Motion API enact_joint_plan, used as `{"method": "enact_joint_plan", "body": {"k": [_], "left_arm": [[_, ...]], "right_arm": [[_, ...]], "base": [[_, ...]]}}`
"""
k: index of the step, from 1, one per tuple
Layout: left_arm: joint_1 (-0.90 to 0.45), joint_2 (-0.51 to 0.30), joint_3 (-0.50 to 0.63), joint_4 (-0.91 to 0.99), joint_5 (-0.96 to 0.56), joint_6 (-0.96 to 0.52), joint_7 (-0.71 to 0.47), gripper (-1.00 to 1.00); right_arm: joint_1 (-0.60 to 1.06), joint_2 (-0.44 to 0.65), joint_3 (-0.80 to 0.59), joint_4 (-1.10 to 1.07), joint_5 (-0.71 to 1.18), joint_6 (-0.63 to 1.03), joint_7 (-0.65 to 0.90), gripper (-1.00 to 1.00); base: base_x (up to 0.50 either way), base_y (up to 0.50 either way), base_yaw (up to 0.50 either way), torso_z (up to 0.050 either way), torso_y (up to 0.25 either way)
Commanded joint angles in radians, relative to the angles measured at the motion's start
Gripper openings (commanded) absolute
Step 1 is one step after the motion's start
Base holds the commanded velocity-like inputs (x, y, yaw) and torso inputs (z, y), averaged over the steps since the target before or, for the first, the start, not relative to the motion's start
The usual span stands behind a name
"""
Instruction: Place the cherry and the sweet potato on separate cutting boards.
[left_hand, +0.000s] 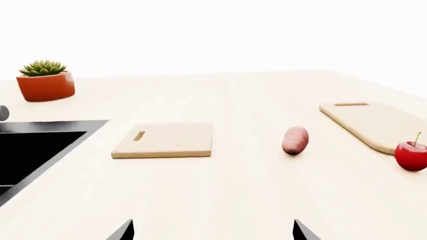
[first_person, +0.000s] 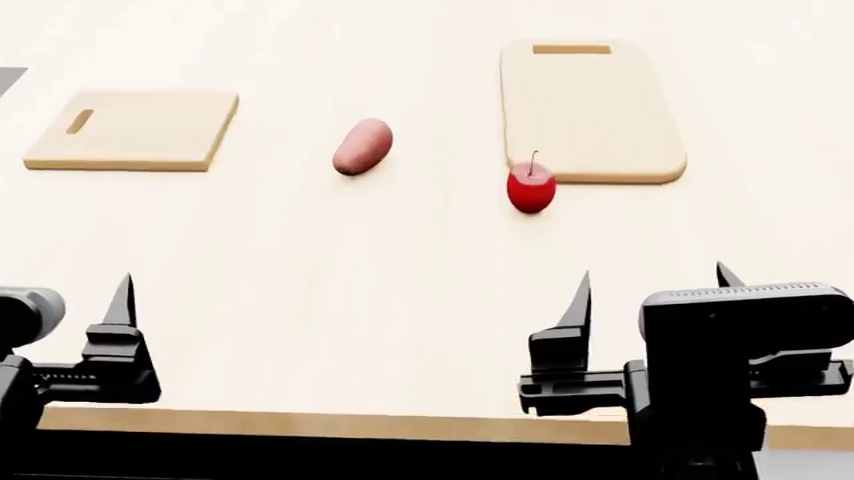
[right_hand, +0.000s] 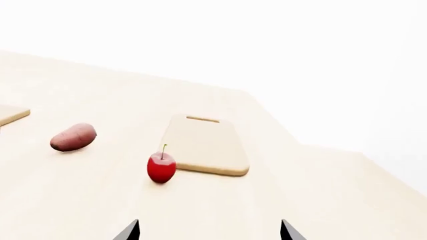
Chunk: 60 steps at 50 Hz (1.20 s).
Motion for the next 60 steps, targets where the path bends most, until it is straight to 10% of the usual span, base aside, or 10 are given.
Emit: {"method": "enact_joint_plan", "body": {"k": [1,60], "left_arm": [[-0.010,-0.014,-0.040,-0.014,-0.016,0.016,0.008,1.00],[-0.064,-0.041,0.056,-0.085,-0.069,-0.051,0.035,1.00]], "right_arm": [[-0.014,0.009,-0.008,-0.007,0.000,-0.014,-0.008,1.00],[0.031,0.020,0.055,0.037,0.134,0.227,-0.069,1.00]], "base": [[0.33,0.00,0.00,0.000,0.000],[0.34,0.04,0.00,0.000,0.000]]}}
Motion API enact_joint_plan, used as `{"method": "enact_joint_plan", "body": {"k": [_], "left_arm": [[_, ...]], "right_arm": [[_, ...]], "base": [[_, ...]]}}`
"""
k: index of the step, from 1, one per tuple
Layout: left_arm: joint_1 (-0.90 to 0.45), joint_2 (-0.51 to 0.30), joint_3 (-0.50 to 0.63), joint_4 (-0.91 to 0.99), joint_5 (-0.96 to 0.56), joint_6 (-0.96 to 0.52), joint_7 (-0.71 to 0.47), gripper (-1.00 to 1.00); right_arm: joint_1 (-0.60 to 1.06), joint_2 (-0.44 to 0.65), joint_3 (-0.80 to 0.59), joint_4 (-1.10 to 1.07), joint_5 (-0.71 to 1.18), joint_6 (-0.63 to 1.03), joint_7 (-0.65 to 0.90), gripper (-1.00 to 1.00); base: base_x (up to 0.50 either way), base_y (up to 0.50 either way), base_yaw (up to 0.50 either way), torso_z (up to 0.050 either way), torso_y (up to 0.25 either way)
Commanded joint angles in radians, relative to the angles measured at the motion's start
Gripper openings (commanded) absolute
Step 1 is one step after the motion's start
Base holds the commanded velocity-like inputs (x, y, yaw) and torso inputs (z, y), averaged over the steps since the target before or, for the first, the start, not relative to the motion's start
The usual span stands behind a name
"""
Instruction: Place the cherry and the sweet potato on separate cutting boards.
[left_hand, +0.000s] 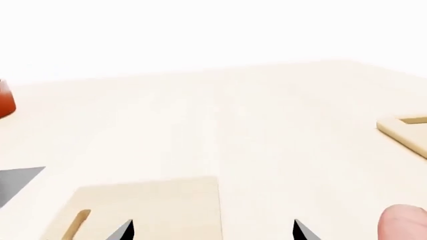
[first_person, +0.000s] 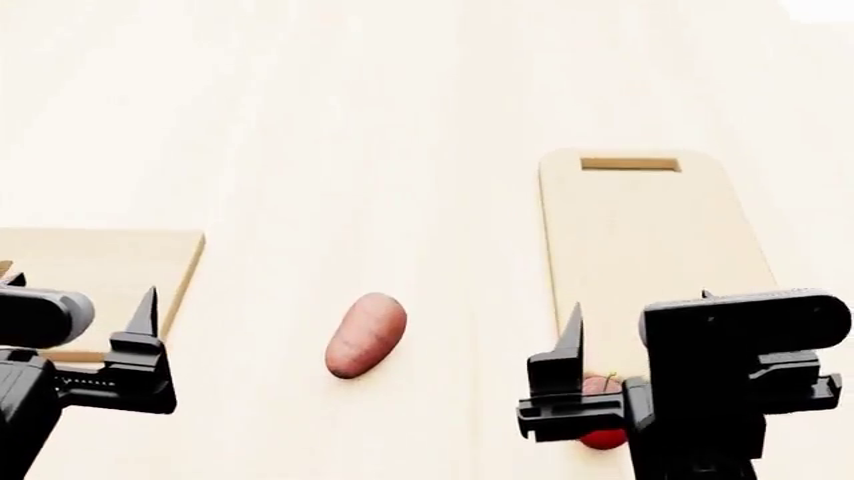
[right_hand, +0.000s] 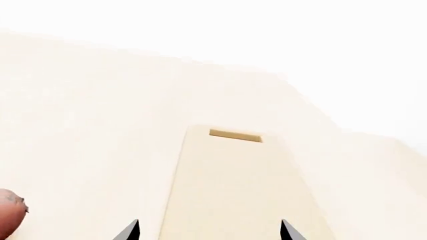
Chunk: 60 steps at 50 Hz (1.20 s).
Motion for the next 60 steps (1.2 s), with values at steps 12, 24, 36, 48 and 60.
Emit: {"method": "enact_joint_plan", "body": {"k": [12,24,36,48,60], "left_arm": [[-0.071,0.014,-0.022,-0.057,-0.072,-0.070,0.037,1.00],[-0.057,0.007,-0.014,-0.048,-0.072,-0.073,0.027,1.00],[-0.061,0.004,0.000,-0.046,-0.074,-0.075,0.019,1.00],[-0.070,0.003,0.011,-0.055,-0.077,-0.072,0.014,1.00],[-0.075,0.002,0.020,-0.053,-0.083,-0.073,0.010,1.00]], "right_arm": [[0.020,0.001,0.000,0.142,0.060,0.094,-0.063,1.00],[0.035,-0.013,-0.035,0.295,0.061,0.021,-0.089,1.00],[0.010,-0.012,-0.013,0.287,0.078,0.018,-0.088,1.00],[0.005,-0.006,-0.014,0.213,0.076,0.034,-0.066,-1.00],[0.040,0.009,-0.003,0.102,0.085,0.103,-0.044,-1.00]], "base": [[0.00,0.00,0.00,0.000,0.000],[0.00,0.00,0.00,0.000,0.000],[0.00,0.00,0.00,0.000,0.000],[0.00,0.00,0.00,0.000,0.000],[0.00,0.00,0.00,0.000,0.000]]}}
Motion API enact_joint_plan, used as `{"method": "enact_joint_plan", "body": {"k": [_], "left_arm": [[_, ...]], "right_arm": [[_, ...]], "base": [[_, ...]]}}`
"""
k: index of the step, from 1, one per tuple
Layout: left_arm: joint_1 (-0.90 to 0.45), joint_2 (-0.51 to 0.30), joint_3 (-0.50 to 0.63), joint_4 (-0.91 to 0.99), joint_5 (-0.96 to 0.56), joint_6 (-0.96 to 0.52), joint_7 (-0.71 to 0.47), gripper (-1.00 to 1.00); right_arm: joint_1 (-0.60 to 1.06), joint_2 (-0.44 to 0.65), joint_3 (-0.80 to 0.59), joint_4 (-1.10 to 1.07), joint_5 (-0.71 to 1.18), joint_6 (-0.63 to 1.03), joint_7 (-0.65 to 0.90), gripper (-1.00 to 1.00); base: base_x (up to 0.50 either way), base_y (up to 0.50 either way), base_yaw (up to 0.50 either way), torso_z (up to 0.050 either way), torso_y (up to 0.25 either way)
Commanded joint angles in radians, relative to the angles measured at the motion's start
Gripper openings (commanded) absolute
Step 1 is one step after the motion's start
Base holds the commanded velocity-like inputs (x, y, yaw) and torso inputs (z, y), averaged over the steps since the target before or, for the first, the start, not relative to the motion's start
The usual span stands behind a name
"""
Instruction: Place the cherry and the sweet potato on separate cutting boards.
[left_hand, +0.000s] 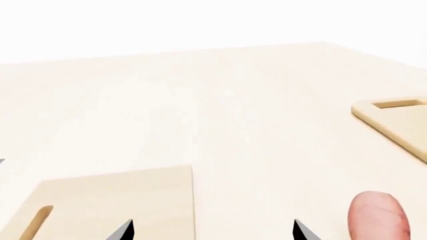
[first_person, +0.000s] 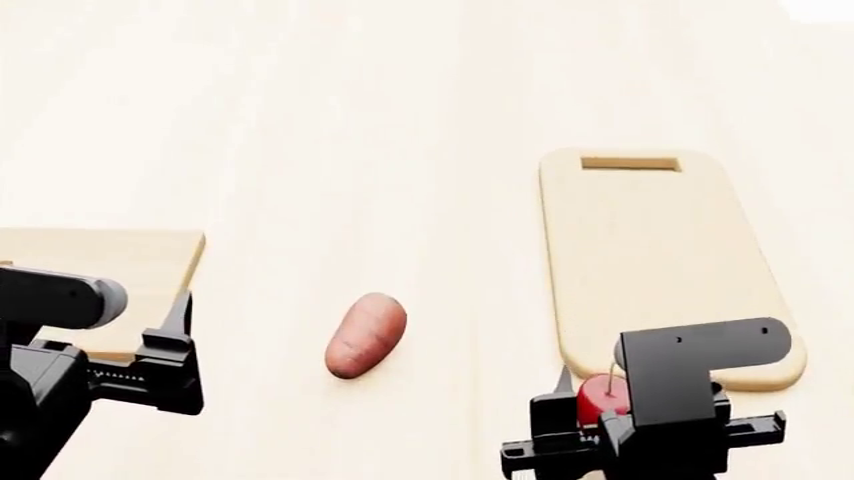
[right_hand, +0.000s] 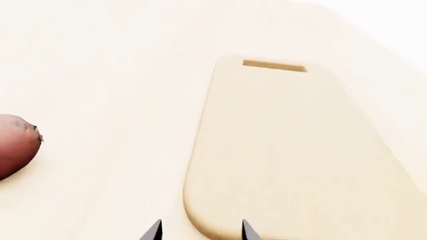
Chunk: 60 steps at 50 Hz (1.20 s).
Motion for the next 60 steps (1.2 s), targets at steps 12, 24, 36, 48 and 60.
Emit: {"method": "enact_joint_plan", "body": {"k": [12,24,36,48,60], "left_arm": [[-0.003,-0.005,0.001,-0.014,-0.018,0.029,0.011,1.00],[-0.026,-0.016,0.010,-0.019,-0.021,0.021,0.008,1.00],[-0.027,-0.029,0.004,0.001,-0.032,-0.001,0.005,1.00],[-0.032,-0.033,0.000,0.013,-0.045,-0.023,0.001,1.00],[-0.020,-0.028,0.008,0.012,-0.049,-0.015,-0.006,1.00]], "right_arm": [[0.193,-0.004,0.021,0.090,-0.005,0.027,0.013,-1.00],[0.483,-0.010,-0.029,0.581,-0.060,-0.142,-0.013,-1.00],[0.859,-0.080,-0.106,1.474,-0.141,-0.605,-0.060,-1.00],[0.867,-0.102,-0.073,1.654,-0.161,-0.751,-0.099,-1.00],[0.860,-0.102,-0.063,1.654,-0.201,-0.754,-0.104,-1.00]], "base": [[0.00,0.00,0.00,0.000,0.000],[0.00,0.00,0.00,0.000,0.000],[0.00,0.00,0.00,0.000,0.000],[0.00,0.00,0.00,0.000,0.000],[0.00,0.00,0.00,0.000,0.000]]}}
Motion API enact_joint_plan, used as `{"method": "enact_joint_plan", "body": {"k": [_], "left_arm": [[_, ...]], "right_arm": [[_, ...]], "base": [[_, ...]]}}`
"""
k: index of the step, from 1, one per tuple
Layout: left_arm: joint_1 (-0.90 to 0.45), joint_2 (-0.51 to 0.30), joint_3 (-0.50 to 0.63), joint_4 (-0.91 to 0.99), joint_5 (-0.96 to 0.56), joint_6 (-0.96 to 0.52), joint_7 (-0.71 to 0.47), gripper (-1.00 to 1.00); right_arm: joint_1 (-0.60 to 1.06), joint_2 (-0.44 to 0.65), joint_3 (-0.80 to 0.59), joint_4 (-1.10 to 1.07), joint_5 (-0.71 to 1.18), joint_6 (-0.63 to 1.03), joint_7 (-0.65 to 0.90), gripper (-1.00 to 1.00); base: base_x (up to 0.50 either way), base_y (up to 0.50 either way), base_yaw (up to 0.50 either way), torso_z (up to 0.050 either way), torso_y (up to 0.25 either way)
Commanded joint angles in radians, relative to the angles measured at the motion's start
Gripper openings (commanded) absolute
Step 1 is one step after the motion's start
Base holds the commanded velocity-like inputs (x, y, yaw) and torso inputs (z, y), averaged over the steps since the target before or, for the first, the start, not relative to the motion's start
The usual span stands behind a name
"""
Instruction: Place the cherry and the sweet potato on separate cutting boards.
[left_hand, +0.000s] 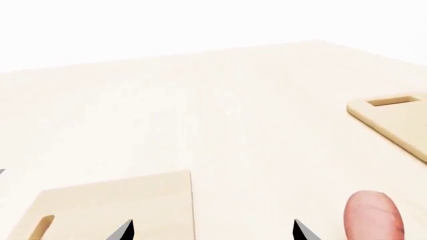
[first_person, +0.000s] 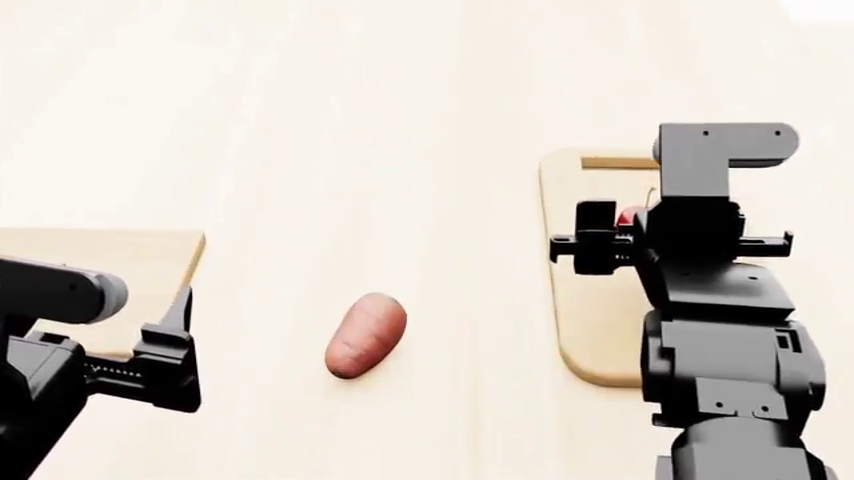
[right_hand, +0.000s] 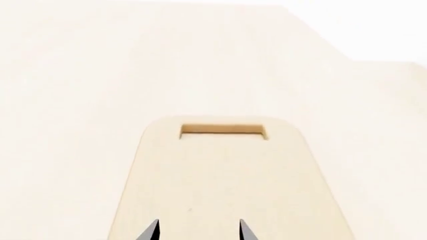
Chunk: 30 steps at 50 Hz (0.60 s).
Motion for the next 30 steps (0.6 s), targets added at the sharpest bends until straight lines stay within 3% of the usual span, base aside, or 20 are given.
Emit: {"method": "enact_joint_plan", "body": {"k": [1,6,7,17,24,30], "left_arm": [[0.009,0.004,-0.009,-0.010,-0.011,0.028,0.007,1.00],[0.004,0.002,-0.009,-0.014,-0.015,0.029,0.009,1.00],[0.006,0.002,-0.010,-0.013,-0.016,0.030,0.008,1.00],[-0.012,0.007,0.013,-0.027,-0.017,0.034,0.007,1.00],[-0.041,0.009,0.029,-0.051,-0.021,0.034,0.014,1.00],[-0.168,0.045,0.063,-0.146,-0.044,0.009,0.045,1.00]], "right_arm": [[0.028,-0.013,0.015,0.080,-0.044,-0.049,-0.025,-1.00],[0.033,-0.015,0.015,0.080,-0.052,-0.052,-0.021,-1.00],[0.032,-0.016,0.015,0.080,-0.054,-0.052,-0.020,1.00],[0.061,-0.002,0.014,0.055,-0.064,-0.077,-0.012,1.00],[-0.170,0.035,0.056,-0.683,-0.026,0.326,-0.002,1.00],[-0.391,0.069,0.088,-1.250,0.005,0.638,0.006,1.00]], "base": [[0.00,0.00,0.00,0.000,0.000],[0.00,0.00,0.00,0.000,0.000],[0.00,0.00,0.00,0.000,0.000],[0.00,0.00,0.00,0.000,0.000],[0.00,0.00,0.00,0.000,0.000],[0.00,0.00,0.00,0.000,0.000]]}}
